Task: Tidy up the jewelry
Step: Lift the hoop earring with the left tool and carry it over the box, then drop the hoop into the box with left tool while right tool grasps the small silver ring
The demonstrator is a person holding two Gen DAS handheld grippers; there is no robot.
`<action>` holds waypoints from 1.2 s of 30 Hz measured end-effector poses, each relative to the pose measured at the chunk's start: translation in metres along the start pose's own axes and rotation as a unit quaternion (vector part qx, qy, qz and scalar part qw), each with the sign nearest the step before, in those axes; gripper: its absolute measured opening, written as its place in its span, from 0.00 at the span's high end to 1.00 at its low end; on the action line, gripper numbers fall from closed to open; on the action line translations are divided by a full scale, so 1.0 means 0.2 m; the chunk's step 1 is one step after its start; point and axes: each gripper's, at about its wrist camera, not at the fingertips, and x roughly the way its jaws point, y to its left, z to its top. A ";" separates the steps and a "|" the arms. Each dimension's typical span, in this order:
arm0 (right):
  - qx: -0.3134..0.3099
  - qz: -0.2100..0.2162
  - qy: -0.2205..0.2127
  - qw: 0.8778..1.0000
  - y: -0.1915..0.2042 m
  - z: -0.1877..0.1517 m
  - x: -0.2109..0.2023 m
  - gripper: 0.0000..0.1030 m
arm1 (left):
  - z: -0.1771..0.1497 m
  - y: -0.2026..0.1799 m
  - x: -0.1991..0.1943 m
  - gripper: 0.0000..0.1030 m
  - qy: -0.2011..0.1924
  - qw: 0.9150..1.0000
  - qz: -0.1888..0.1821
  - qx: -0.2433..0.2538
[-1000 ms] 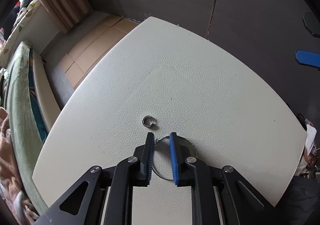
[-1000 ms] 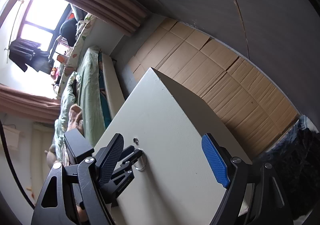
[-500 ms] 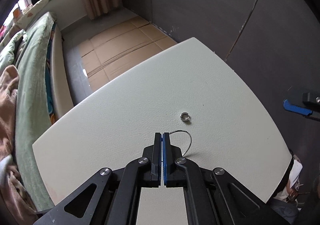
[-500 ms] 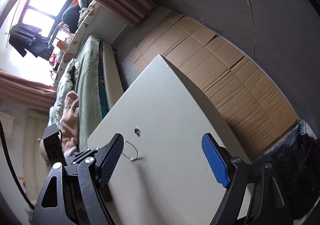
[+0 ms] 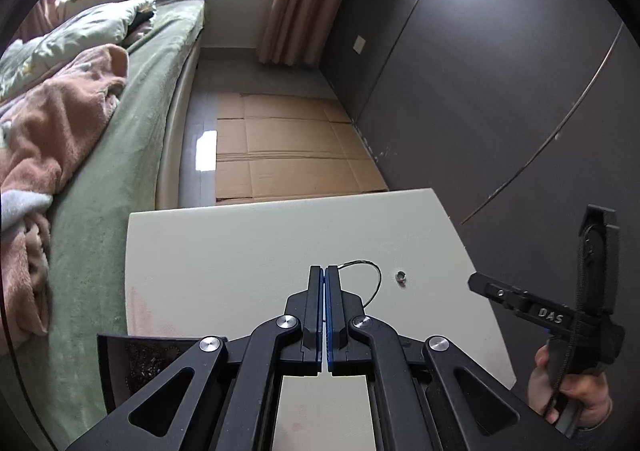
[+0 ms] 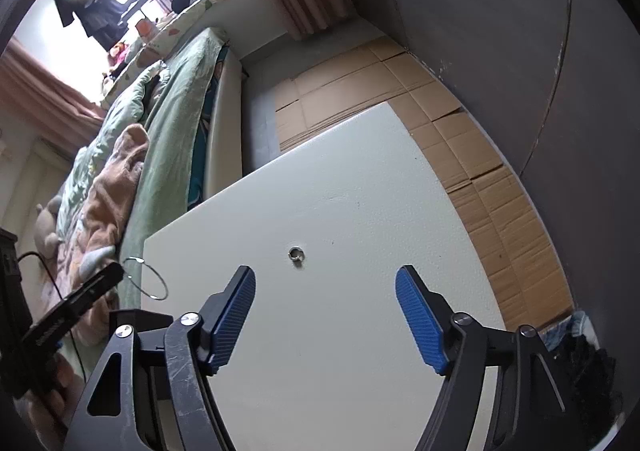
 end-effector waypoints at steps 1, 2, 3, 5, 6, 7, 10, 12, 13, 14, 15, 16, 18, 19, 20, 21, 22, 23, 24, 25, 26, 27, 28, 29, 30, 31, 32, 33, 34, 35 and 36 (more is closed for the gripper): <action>-0.006 -0.004 -0.001 1.000 0.01 0.00 0.01 0.35 | -0.01 0.03 -0.02 1.00 -0.008 1.000 -0.007 -0.011; -0.014 -0.008 -0.002 1.000 0.03 0.00 0.02 0.36 | -0.02 0.06 -0.04 1.00 -0.013 1.000 -0.010 -0.022; -0.018 -0.012 -0.003 1.000 0.05 -0.01 0.02 0.41 | -0.01 0.09 -0.06 1.00 -0.015 0.999 -0.013 -0.029; -0.022 -0.016 -0.001 1.000 0.06 -0.01 0.05 0.48 | 0.01 0.13 -0.10 1.00 -0.021 0.999 -0.022 -0.042; -0.023 -0.018 0.001 1.000 0.07 -0.01 0.06 0.50 | 0.01 0.14 -0.12 1.00 -0.025 0.999 -0.023 -0.042; -0.025 -0.021 0.003 0.999 0.07 -0.01 0.08 0.50 | 0.01 0.15 -0.15 1.00 -0.029 0.998 -0.024 -0.041; -0.040 -0.039 0.009 0.998 0.10 -0.01 0.13 0.51 | 0.00 0.22 -0.21 1.00 -0.032 0.998 -0.021 -0.043; -0.049 -0.053 0.014 0.997 0.11 -0.01 0.17 0.51 | -0.01 0.25 -0.24 1.00 -0.031 0.999 -0.012 -0.043; -0.053 -0.058 0.016 0.997 0.13 0.00 0.18 0.53 | -0.02 0.27 -0.25 1.00 -0.031 0.998 -0.012 -0.044; -0.058 -0.064 0.018 0.996 0.13 0.00 0.20 0.55 | -0.02 0.30 -0.26 1.00 -0.029 0.998 -0.015 -0.046; -0.063 -0.068 0.020 0.996 0.14 0.01 0.22 0.58 | -0.02 0.31 -0.27 1.00 -0.028 0.998 -0.015 -0.047; -0.067 -0.069 0.023 0.995 0.15 0.01 0.23 0.59 | -0.02 0.33 -0.28 1.00 -0.027 0.998 -0.013 -0.046; -0.075 -0.070 0.025 0.994 0.18 0.02 0.26 0.60 | -0.02 0.36 -0.28 1.00 -0.023 0.999 -0.013 -0.044; -0.080 -0.071 0.026 0.994 0.19 0.03 0.28 0.61 | -0.02 0.37 -0.28 1.00 -0.019 0.999 -0.014 -0.043; -0.085 -0.072 0.027 0.993 0.21 0.03 0.30 0.62 | -0.02 0.38 -0.27 1.00 -0.017 0.999 -0.012 -0.042; -0.090 -0.075 0.028 0.993 0.23 0.03 0.31 0.64 | -0.03 0.40 -0.27 1.00 -0.016 0.999 -0.009 -0.041; -0.092 -0.076 0.030 0.992 0.24 0.03 0.33 0.65 | -0.03 0.41 -0.27 1.00 -0.014 0.999 -0.008 -0.041; -0.095 -0.076 0.032 0.992 0.26 0.03 0.35 0.66 | -0.02 0.43 -0.27 1.00 -0.013 0.999 -0.010 -0.042; -0.097 -0.077 0.035 0.992 0.27 0.03 0.37 0.67 | -0.02 0.44 -0.27 1.00 -0.012 0.999 -0.010 -0.044; -0.099 -0.080 0.037 0.991 0.28 0.03 0.39 0.67 | -0.02 0.46 -0.27 1.00 -0.011 0.999 -0.009 -0.045; -0.102 -0.086 0.040 0.990 0.30 0.03 0.41 0.67 | -0.02 0.47 -0.26 1.00 -0.009 0.999 -0.009 -0.045; -0.107 -0.094 0.042 0.989 0.31 0.03 0.42 0.67 | -0.02 0.48 -0.26 1.00 -0.007 0.999 -0.010 -0.045; -0.111 -0.104 0.044 0.987 0.32 0.03 0.44 0.68 | -0.02 0.49 -0.26 1.00 -0.006 0.999 -0.011 -0.045; -0.114 -0.116 0.048 0.985 0.33 0.03 0.46 0.68 | -0.02 0.49 -0.25 1.00 -0.004 0.999 -0.012 -0.045; -0.117 -0.124 0.048 0.984 0.34 0.03 0.47 0.69 | -0.02 0.50 -0.25 1.00 -0.003 0.999 -0.013 -0.044; -0.123 -0.132 0.049 0.982 0.35 0.02 0.47 0.70 | -0.02 0.50 -0.25 1.00 -0.001 0.999 -0.014 -0.043; -0.127 -0.140 0.050 0.981 0.36 0.02 0.48 0.70 | -0.02 0.51 -0.24 1.00 0.001 0.999 -0.015 -0.043; -0.131 -0.147 0.051 0.979 0.36 0.02 0.48 0.72 | -0.02 0.51 -0.24 1.00 0.003 0.999 -0.016 -0.043; -0.134 -0.153 0.052 0.978 0.37 0.01 0.47 0.75 | -0.02 0.52 -0.24 1.00 0.005 0.999 -0.016 -0.044; -0.136 -0.156 0.054 0.977 0.37 0.01 0.47 0.78 | -0.03 0.52 -0.24 1.00 0.006 0.999 -0.016 -0.044; -0.136 -0.155 0.059 0.977 0.37 0.00 0.46 0.86 | -0.03 0.53 -0.24 1.00 0.008 0.999 -0.017 -0.044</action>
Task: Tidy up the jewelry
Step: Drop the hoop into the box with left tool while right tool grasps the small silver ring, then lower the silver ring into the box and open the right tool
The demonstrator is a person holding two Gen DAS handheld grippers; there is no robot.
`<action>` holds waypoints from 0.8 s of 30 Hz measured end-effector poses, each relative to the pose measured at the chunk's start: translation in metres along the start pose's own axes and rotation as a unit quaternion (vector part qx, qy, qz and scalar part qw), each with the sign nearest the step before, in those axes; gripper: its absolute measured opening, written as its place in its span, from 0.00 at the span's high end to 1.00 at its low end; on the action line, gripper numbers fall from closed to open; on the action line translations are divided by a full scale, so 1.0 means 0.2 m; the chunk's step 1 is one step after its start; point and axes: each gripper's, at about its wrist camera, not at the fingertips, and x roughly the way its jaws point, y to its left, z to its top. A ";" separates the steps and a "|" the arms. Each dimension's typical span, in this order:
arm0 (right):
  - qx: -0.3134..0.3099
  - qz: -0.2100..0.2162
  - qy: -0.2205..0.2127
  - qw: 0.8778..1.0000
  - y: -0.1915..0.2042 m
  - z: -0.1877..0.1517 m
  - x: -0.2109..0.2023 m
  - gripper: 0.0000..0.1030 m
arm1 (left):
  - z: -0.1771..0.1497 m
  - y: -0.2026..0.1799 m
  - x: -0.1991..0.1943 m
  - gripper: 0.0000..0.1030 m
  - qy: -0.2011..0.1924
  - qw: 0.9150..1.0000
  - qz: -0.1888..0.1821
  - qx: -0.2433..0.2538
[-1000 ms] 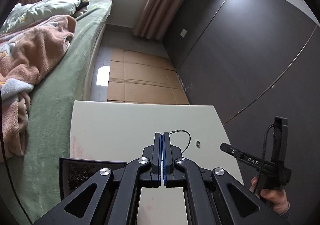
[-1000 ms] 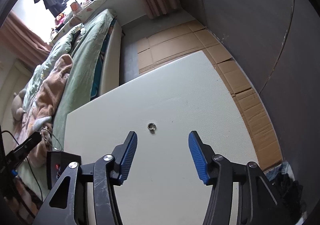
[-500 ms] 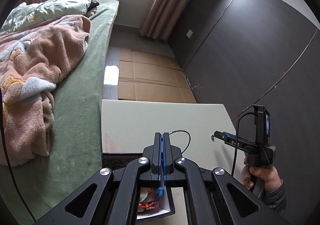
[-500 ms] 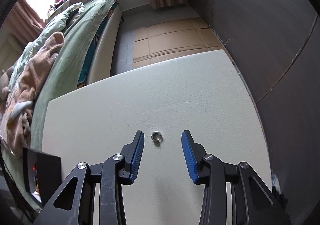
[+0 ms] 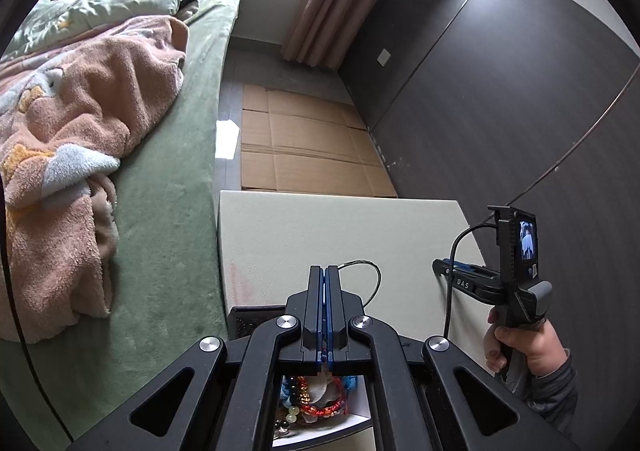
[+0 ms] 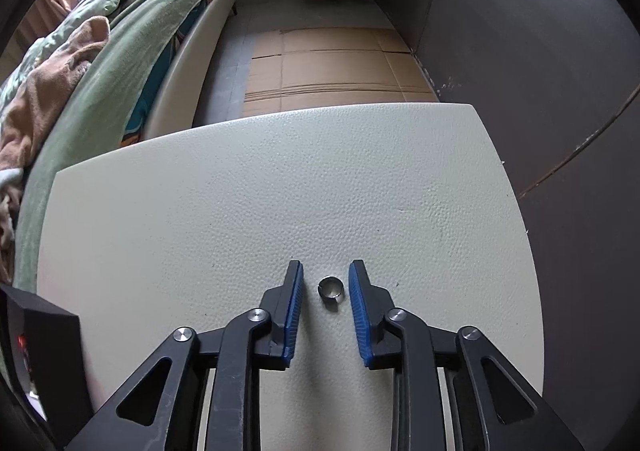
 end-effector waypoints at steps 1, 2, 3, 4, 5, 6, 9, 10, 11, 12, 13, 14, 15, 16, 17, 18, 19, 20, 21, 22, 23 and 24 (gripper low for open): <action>-0.001 0.001 0.003 1.000 0.00 -0.01 -0.01 0.86 | 0.00 0.00 0.00 1.00 0.002 1.000 0.000 -0.001; -0.002 0.001 0.005 1.000 0.00 -0.01 -0.01 0.86 | -0.01 0.01 0.00 1.00 0.003 1.000 -0.001 0.000; -0.004 0.001 0.004 1.000 0.00 -0.02 -0.02 0.86 | -0.01 0.00 0.00 1.00 0.004 1.000 -0.002 0.000; -0.005 0.001 0.004 1.000 -0.01 -0.03 -0.02 0.86 | -0.02 0.00 0.00 1.00 0.006 1.000 -0.003 0.000; -0.004 0.002 0.004 1.000 -0.01 -0.03 -0.03 0.86 | -0.03 0.00 0.00 1.00 0.009 1.000 -0.005 -0.001; -0.003 0.005 0.004 1.000 -0.01 -0.04 -0.03 0.86 | -0.03 0.00 0.00 1.00 0.010 1.000 -0.005 -0.001; 0.001 0.023 -0.002 1.000 -0.02 -0.06 -0.07 0.86 | -0.05 0.00 -0.01 1.00 0.017 1.000 -0.004 0.001; 0.001 0.027 -0.008 1.000 -0.01 -0.07 -0.09 0.86 | -0.07 -0.01 -0.01 1.00 0.019 1.000 -0.003 0.003; 0.001 0.035 -0.016 0.999 -0.01 -0.08 -0.12 0.86 | -0.07 -0.01 -0.01 1.00 0.021 1.000 -0.001 0.004; 0.002 0.044 -0.023 0.999 0.00 -0.08 -0.15 0.86 | -0.08 -0.01 -0.01 1.00 0.024 1.000 0.002 0.006; 0.001 0.053 -0.031 0.998 0.01 -0.08 -0.18 0.86 | -0.09 -0.02 0.00 1.00 0.026 1.000 0.008 0.006; 0.000 0.065 -0.039 0.997 0.02 -0.08 -0.21 0.86 | -0.10 -0.02 0.00 1.00 0.028 1.000 0.012 0.004; 0.000 0.077 -0.048 0.996 0.03 -0.10 -0.25 0.86 | -0.11 -0.01 0.01 1.00 0.032 0.999 0.013 0.000; 0.001 0.089 -0.058 0.994 0.05 -0.11 -0.29 0.86 | -0.12 -0.01 0.01 1.00 0.034 0.999 0.009 -0.006; 0.001 0.101 -0.069 0.992 0.07 -0.11 -0.32 0.86 | -0.12 0.01 0.02 1.00 0.042 0.999 0.004 -0.015; 0.001 0.114 -0.078 0.990 0.09 -0.12 -0.35 0.86 | -0.13 0.02 0.03 1.00 0.054 0.998 0.004 -0.026; 0.000 0.124 -0.085 0.989 0.11 -0.13 -0.38 0.86 | -0.14 0.04 0.04 1.00 0.062 0.997 0.007 -0.036; -0.001 0.131 -0.092 0.987 0.13 -0.14 -0.40 0.86 | -0.15 0.05 0.03 0.99 0.064 0.997 0.015 -0.044; -0.003 0.141 -0.097 0.985 0.15 -0.15 -0.43 0.86 | -0.15 0.05 0.02 0.99 0.062 0.997 0.019 -0.048; -0.005 0.153 -0.103 0.983 0.17 -0.16 -0.45 0.86 | -0.16 0.06 0.00 0.98 0.057 0.997 0.020 -0.050; -0.007 0.163 -0.109 0.981 0.19 -0.17 -0.47 0.86 | -0.16 0.06 -0.02 0.97 0.053 0.997 0.017 -0.053; -0.011 0.175 -0.114 0.978 0.21 -0.19 -0.50 0.86 | -0.17 0.06 -0.04 0.95 0.049 0.997 0.014 -0.054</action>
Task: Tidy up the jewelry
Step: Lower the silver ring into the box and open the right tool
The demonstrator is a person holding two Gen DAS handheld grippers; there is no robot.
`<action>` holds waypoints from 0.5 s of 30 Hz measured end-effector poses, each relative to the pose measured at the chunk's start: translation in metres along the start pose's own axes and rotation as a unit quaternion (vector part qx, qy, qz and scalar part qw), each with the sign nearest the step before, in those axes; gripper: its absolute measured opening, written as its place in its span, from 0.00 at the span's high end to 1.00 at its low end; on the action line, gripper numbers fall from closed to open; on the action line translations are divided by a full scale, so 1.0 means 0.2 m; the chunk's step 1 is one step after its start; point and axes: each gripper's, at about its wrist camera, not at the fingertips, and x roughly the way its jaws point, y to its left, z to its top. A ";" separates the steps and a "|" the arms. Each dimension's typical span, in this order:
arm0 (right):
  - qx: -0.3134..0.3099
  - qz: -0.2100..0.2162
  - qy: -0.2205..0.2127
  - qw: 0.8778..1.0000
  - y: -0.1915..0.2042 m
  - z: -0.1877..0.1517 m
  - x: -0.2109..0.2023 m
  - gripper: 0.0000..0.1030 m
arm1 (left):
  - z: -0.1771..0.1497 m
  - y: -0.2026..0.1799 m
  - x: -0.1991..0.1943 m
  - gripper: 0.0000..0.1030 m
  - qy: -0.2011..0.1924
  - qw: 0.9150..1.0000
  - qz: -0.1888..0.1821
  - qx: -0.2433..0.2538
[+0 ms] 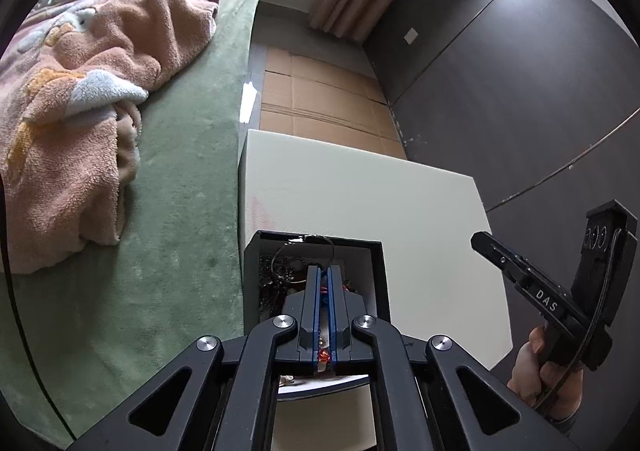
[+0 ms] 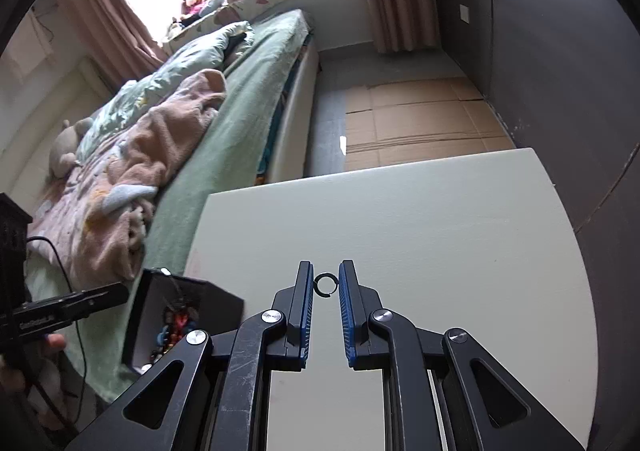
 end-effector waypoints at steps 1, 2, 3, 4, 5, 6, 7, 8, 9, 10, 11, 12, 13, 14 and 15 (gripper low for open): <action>-0.003 0.011 -0.005 1.000 0.03 -0.01 -0.01 0.86 | -0.01 0.00 -0.03 0.87 -0.006 1.000 -0.001 -0.001; -0.005 0.018 -0.008 1.000 0.06 -0.02 -0.02 0.86 | -0.01 0.01 -0.04 0.70 -0.010 1.000 0.000 -0.003; -0.007 0.028 -0.012 1.000 0.09 -0.02 -0.03 0.86 | -0.02 0.02 -0.07 0.58 -0.016 1.000 0.000 -0.006; -0.008 0.041 -0.017 0.999 0.12 -0.04 -0.05 0.86 | -0.02 0.02 -0.09 0.36 -0.022 1.000 -0.001 -0.010; -0.009 0.049 -0.021 0.999 0.14 -0.05 -0.06 0.86 | -0.03 0.03 -0.12 0.30 -0.033 0.999 -0.005 -0.014; -0.010 0.058 -0.025 0.998 0.17 -0.06 -0.07 0.86 | -0.03 0.04 -0.14 0.28 -0.040 0.999 -0.008 -0.018; -0.010 0.067 -0.030 0.997 0.20 -0.06 -0.07 0.86 | -0.03 0.04 -0.16 0.28 -0.046 0.999 -0.011 -0.021; -0.011 0.076 -0.034 0.996 0.23 -0.07 -0.08 0.86 | -0.03 0.05 -0.19 0.28 -0.050 0.998 -0.013 -0.023; -0.012 0.086 -0.038 0.995 0.26 -0.07 -0.08 0.86 | -0.03 0.06 -0.21 0.28 -0.054 0.998 -0.015 -0.024; -0.012 0.097 -0.041 0.994 0.29 -0.08 -0.09 0.86 | -0.02 0.07 -0.22 0.28 -0.056 0.998 -0.014 -0.027; -0.013 0.108 -0.043 0.993 0.32 -0.08 -0.09 0.86 | -0.02 0.08 -0.23 0.28 -0.059 0.998 -0.012 -0.030; -0.015 0.117 -0.044 0.992 0.35 -0.09 -0.09 0.86 | -0.02 0.09 -0.24 0.28 -0.062 0.998 -0.010 -0.033; -0.017 0.126 -0.044 0.991 0.39 -0.09 -0.08 0.86 | -0.02 0.11 -0.25 0.28 -0.065 0.997 -0.009 -0.036; -0.019 0.134 -0.042 0.990 0.41 -0.10 -0.08 0.86 | -0.02 0.12 -0.26 0.28 -0.067 0.997 -0.009 -0.038; -0.020 0.143 -0.039 0.989 0.45 -0.11 -0.07 0.86 | -0.02 0.13 -0.27 0.28 -0.069 0.997 -0.010 -0.041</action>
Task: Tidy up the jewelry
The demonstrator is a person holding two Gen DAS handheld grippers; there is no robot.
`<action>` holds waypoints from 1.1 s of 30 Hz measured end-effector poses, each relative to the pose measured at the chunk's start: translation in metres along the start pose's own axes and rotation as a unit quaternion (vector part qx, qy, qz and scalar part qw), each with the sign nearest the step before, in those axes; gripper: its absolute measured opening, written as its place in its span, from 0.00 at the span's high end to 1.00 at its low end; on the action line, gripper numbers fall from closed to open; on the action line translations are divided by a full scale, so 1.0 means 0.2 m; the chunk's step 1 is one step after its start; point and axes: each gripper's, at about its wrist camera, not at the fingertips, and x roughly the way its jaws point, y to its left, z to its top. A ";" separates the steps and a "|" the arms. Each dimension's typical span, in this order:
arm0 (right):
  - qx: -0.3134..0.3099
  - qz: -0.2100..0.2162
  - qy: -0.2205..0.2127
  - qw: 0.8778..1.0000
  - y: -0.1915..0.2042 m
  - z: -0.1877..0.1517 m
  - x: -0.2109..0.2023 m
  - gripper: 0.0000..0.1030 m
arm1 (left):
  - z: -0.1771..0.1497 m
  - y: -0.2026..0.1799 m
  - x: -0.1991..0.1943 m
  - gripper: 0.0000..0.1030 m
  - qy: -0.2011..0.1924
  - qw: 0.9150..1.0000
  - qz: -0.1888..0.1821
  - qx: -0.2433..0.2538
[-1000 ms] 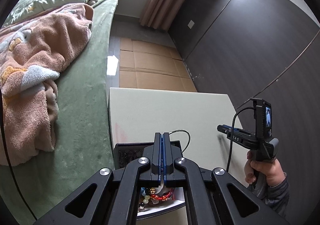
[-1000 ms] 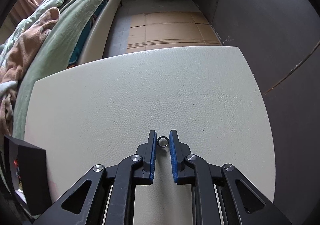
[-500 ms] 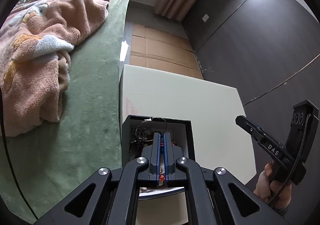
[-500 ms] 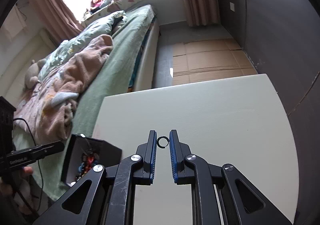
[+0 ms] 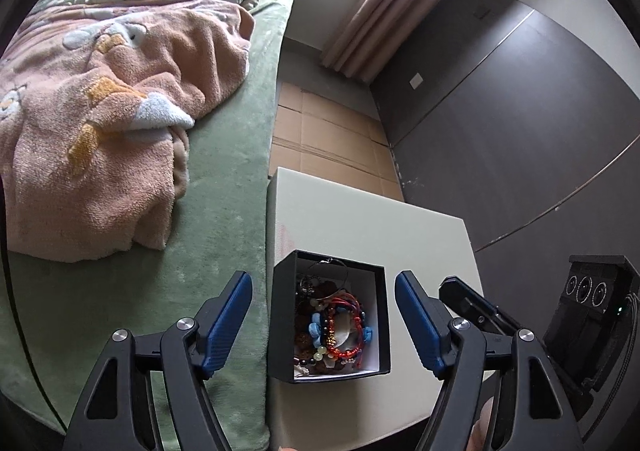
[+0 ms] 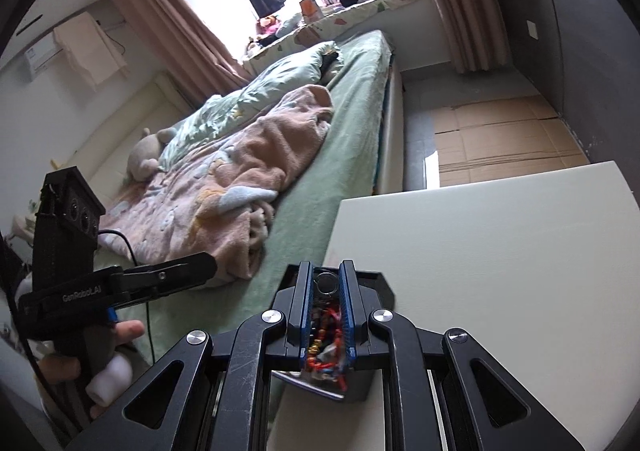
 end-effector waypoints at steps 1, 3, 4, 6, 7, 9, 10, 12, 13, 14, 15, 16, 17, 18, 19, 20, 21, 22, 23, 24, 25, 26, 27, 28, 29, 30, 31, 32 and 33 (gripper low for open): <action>-0.001 0.006 0.003 1.000 0.03 -0.01 0.01 0.86 | 0.00 0.01 -0.01 0.27 -0.002 1.000 0.000 -0.002; -0.003 0.014 0.011 1.000 0.07 -0.03 0.06 0.86 | 0.01 0.03 -0.02 0.25 -0.007 1.000 0.002 -0.005; -0.004 0.020 0.018 1.000 0.10 -0.03 0.09 0.86 | 0.01 0.03 -0.03 0.25 -0.008 1.000 0.004 -0.005; -0.006 0.029 0.029 0.999 0.13 -0.05 0.14 0.86 | 0.02 0.05 -0.03 0.25 -0.009 1.000 0.006 -0.010; -0.007 0.029 0.033 0.999 0.15 -0.05 0.17 0.86 | 0.02 0.05 -0.04 0.25 -0.009 1.000 0.004 -0.012; -0.007 0.022 0.044 0.999 0.16 -0.06 0.23 0.85 | 0.02 0.06 -0.04 0.25 -0.011 1.000 0.002 -0.015; -0.004 0.023 0.054 0.998 0.16 -0.06 0.26 0.77 | 0.02 0.05 -0.05 0.25 -0.012 1.000 0.002 -0.015; 0.014 0.031 0.076 0.997 0.13 -0.07 0.30 0.54 | 0.01 0.04 -0.05 0.24 -0.013 1.000 0.003 -0.012; 0.023 0.031 0.076 0.996 0.11 -0.07 0.30 0.48 | 0.01 0.03 -0.05 0.24 -0.012 1.000 0.004 -0.010; 0.027 0.029 0.072 0.997 0.10 -0.08 0.29 0.48 | 0.00 0.02 -0.05 0.24 -0.010 1.000 0.005 -0.008; 0.029 0.028 0.068 0.997 0.09 -0.08 0.27 0.48 | 0.00 0.01 -0.05 0.24 -0.009 1.000 0.005 -0.006; 0.031 0.029 0.066 0.997 0.08 -0.08 0.24 0.48 | -0.01 0.00 -0.05 0.24 -0.009 1.000 0.005 -0.003; 0.033 0.030 0.062 0.997 0.06 -0.08 0.21 0.48 | -0.02 -0.02 -0.04 0.24 -0.008 1.000 0.006 0.001; 0.035 0.027 0.056 0.997 0.05 -0.07 0.17 0.48 | -0.03 -0.03 -0.04 0.24 -0.007 1.000 0.007 0.005; 0.036 0.024 0.048 0.998 0.04 -0.07 0.13 0.47 | -0.04 -0.05 -0.04 0.24 -0.007 1.000 0.008 0.009; 0.037 0.021 0.043 0.998 0.02 -0.08 0.09 0.47 | -0.05 -0.07 -0.05 0.24 -0.007 1.000 0.011 0.014; 0.041 0.015 0.038 0.998 0.00 -0.08 0.05 0.45 | -0.06 -0.08 -0.05 0.24 -0.007 1.000 0.013 0.018; 0.044 0.008 0.034 0.998 -0.02 -0.08 0.01 0.44 | -0.08 -0.10 -0.05 0.24 -0.008 1.000 0.015 0.023; 0.045 0.002 0.031 0.998 -0.04 -0.09 -0.02 0.43 | -0.09 -0.12 -0.06 0.24 -0.009 0.999 0.016 0.028; 0.046 -0.007 0.027 0.999 -0.06 -0.09 -0.07 0.42 | -0.10 -0.14 -0.07 0.23 -0.012 0.999 0.018 0.033; 0.048 -0.012 0.024 0.999 -0.07 -0.10 -0.11 0.40 | -0.12 -0.16 -0.08 0.18 -0.016 0.999 0.020 0.037; 0.052 -0.015 0.021 0.998 -0.09 -0.10 -0.14 0.39 | -0.14 -0.18 -0.09 0.11 -0.021 0.999 0.021 0.041; 0.056 -0.022 0.017 0.998 -0.11 -0.11 -0.19 0.35 | -0.17 -0.20 -0.10 0.08 -0.026 0.998 0.024 0.046; 0.058 -0.031 0.013 0.998 -0.12 -0.12 -0.23 0.30 | -0.20 -0.22 -0.11 0.06 -0.031 0.998 0.026 0.052; 0.059 -0.040 0.009 0.997 -0.14 -0.12 -0.27 0.28 | -0.22 -0.24 -0.12 0.06 -0.037 0.997 0.027 0.059; 0.058 -0.050 0.005 0.997 -0.15 -0.12 -0.32 0.22 | -0.26 -0.27 -0.13 0.06 -0.044 0.996 0.029 0.066; 0.058 -0.058 0.004 0.997 -0.16 -0.13 -0.35 0.19 | -0.28 -0.28 -0.14 0.04 -0.049 0.996 0.030 0.070; 0.059 -0.067 0.001 0.996 -0.17 -0.13 -0.38 0.19 | -0.31 -0.30 -0.16 0.00 -0.056 0.995 0.033 0.076; 0.059 -0.075 -0.002 0.995 -0.18 -0.14 -0.41 0.18 | -0.33 -0.32 -0.16 0.00 -0.061 0.994 0.036 0.082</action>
